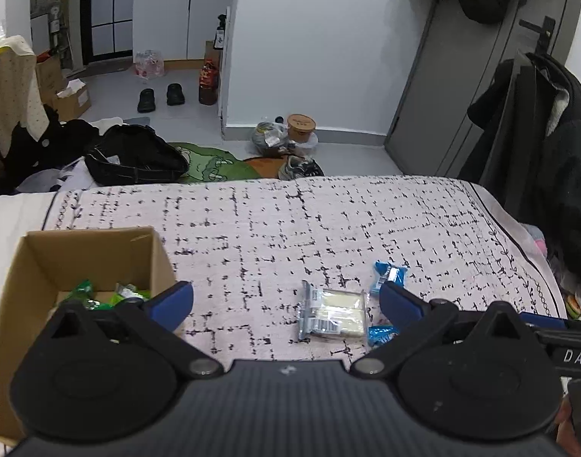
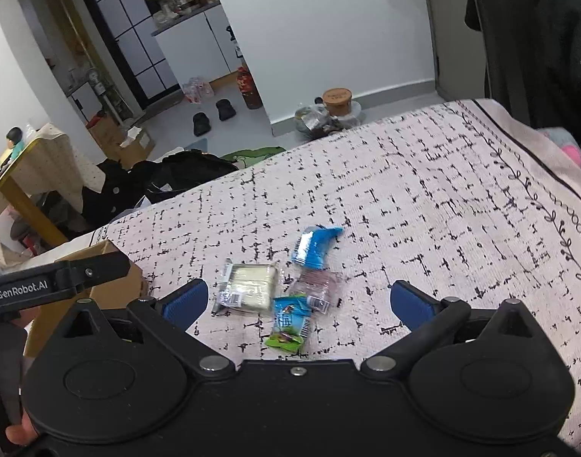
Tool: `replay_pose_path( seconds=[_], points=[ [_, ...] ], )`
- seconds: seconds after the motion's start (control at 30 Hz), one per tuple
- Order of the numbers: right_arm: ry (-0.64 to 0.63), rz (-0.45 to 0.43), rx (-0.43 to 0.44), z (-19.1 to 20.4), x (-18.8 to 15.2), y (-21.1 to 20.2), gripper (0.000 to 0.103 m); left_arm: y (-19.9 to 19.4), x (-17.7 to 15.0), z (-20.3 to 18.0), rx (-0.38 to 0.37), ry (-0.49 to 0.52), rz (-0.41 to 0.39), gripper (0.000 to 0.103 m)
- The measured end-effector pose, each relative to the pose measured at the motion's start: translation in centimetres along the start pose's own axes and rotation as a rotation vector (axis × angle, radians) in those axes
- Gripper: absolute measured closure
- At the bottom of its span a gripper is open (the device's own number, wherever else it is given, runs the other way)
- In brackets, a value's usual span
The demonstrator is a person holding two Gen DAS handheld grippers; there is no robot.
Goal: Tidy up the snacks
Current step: 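Withdraw both tools from the box back toward the remaining snacks, then grasp the clear bread pack with the left gripper while the right gripper grasps the purple-filled clear pack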
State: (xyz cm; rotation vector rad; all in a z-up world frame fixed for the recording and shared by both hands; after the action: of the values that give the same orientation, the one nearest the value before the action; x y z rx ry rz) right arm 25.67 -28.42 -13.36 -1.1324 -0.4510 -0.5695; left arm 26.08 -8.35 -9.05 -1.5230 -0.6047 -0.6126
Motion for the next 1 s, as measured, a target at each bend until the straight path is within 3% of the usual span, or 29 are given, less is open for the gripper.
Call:
replay_pose_path(
  seconds=[0.1,0.37,0.67,0.87,1.0],
  points=[
    [0.008,0.006,0.012,-0.4,0.1,0.4,0.001,1.1,-0.2,-0.4,-0.024,-0.011,0.017,0.000],
    [0.061,0.081,-0.033,-1.5,-0.3,3.7,0.034,3.4,0.1,-1.9,-0.014,-0.017,0.004,0.000],
    [0.067,0.149,-0.046,-1.8,-0.8,8.1,0.046,6.3,-1.2,-2.0,-0.002,-0.040,0.069,0.003],
    [0.051,0.155,-0.061,-1.8,-0.3,11.0,0.045,7.5,-1.9,-1.9,0.011,-0.054,0.096,0.006],
    [-0.037,0.148,-0.085,-0.8,-0.4,12.1,0.045,8.1,-2.0,-1.7,0.007,-0.075,0.121,0.006]
  ],
)
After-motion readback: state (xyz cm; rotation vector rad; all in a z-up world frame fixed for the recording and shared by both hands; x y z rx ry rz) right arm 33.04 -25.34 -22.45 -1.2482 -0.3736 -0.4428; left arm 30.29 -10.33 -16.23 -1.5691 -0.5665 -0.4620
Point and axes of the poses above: each gripper's, at about its wrist camera, not at the fingertips, and y roughly the way its jaws point, z to its left, x to its top, the point moved 3 cm from there along y, roughly the way its jaws point, and after that the axes turned 9 degrees about y, right-handed, at the moved point
